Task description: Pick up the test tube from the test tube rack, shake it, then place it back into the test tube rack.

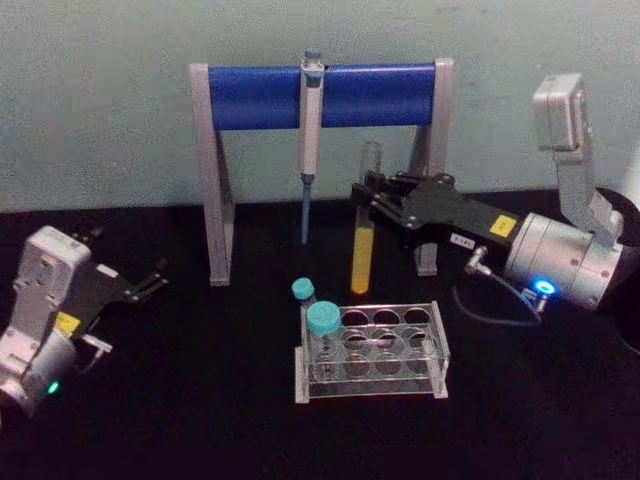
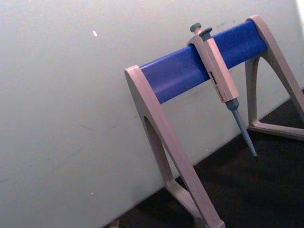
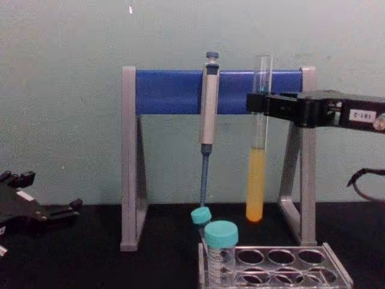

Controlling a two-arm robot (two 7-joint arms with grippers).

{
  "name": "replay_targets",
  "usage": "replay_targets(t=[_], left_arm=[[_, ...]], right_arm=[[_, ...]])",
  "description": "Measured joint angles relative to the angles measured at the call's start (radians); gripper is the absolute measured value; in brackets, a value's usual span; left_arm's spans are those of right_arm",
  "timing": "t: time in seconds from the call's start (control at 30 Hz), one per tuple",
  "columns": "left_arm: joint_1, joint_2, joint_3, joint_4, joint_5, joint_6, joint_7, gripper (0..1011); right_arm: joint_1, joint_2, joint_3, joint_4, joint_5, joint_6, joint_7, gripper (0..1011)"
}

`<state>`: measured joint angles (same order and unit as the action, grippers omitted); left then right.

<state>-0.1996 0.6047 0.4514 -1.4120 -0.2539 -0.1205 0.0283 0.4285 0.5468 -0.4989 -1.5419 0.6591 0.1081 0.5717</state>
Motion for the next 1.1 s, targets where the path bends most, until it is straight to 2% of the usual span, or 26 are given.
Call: replay_targets(t=[0.13,0.33,0.67,0.87,1.1], left_arm=[[0.0,0.0,0.0,0.0,0.0,0.0,0.0,1001],[0.0,0.0,0.0,0.0,0.0,0.0,0.0,1001],[0.0,0.0,0.0,0.0,0.0,0.0,0.0,1001],[0.0,0.0,0.0,0.0,0.0,0.0,0.0,1001],[0.0,0.0,0.0,0.0,0.0,0.0,0.0,1001]], right_arm=[[0.004,0.001,0.009,0.01,-0.005,-0.004,-0.015,232],[-0.015,0.022,0.036,-0.003,-0.007,-0.005,-0.038,232],[-0.104,0.089,0.083,-0.095,0.007,0.021,-0.064,232],[-0.123,0.096,0.077,-0.123,0.022,0.028,-0.047,232],[-0.079,0.061,0.028,-0.093,0.027,0.032,-0.005,232]])
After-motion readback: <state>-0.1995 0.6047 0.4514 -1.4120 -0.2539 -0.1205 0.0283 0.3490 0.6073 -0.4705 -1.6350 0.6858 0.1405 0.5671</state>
